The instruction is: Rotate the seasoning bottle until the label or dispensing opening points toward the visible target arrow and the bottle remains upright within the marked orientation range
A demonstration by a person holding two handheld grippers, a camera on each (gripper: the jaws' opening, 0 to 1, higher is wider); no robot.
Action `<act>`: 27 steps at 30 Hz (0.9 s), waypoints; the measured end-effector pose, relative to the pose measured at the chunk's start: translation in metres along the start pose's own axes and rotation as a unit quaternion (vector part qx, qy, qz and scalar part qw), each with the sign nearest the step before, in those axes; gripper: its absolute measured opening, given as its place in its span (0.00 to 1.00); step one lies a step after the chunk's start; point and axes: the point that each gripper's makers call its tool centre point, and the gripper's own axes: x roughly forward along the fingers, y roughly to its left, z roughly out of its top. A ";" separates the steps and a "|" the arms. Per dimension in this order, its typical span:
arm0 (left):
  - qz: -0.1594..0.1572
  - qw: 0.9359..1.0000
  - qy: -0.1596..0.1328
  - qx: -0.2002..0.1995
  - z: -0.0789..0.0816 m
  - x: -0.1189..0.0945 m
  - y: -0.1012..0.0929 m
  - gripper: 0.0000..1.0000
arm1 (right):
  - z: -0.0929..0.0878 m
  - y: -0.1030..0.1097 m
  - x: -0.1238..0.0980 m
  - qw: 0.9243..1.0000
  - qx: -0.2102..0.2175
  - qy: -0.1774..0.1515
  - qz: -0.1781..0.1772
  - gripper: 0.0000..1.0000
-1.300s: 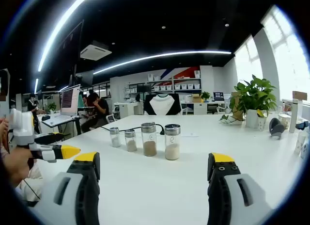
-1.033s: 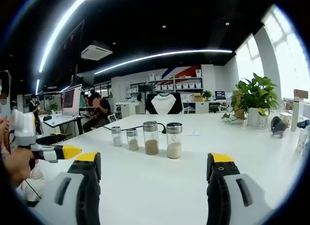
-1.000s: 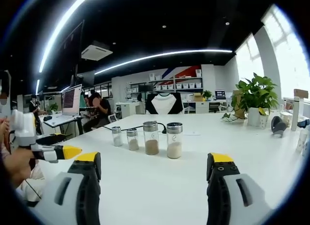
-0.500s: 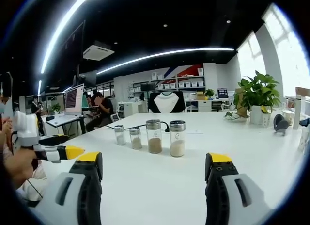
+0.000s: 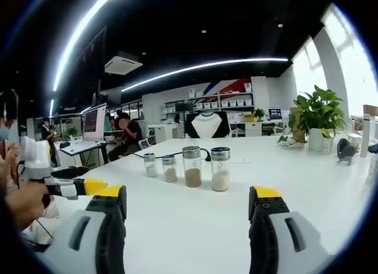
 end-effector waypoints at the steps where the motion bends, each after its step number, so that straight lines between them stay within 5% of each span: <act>1: 0.000 1.000 0.000 0.000 0.000 0.000 0.000 0.88 | 0.000 0.000 0.000 1.000 0.000 0.000 0.001 0.85; 27: 0.001 1.000 0.004 -0.006 -0.004 0.000 0.002 0.88 | -0.003 0.015 0.003 0.999 -0.014 0.004 0.038 0.76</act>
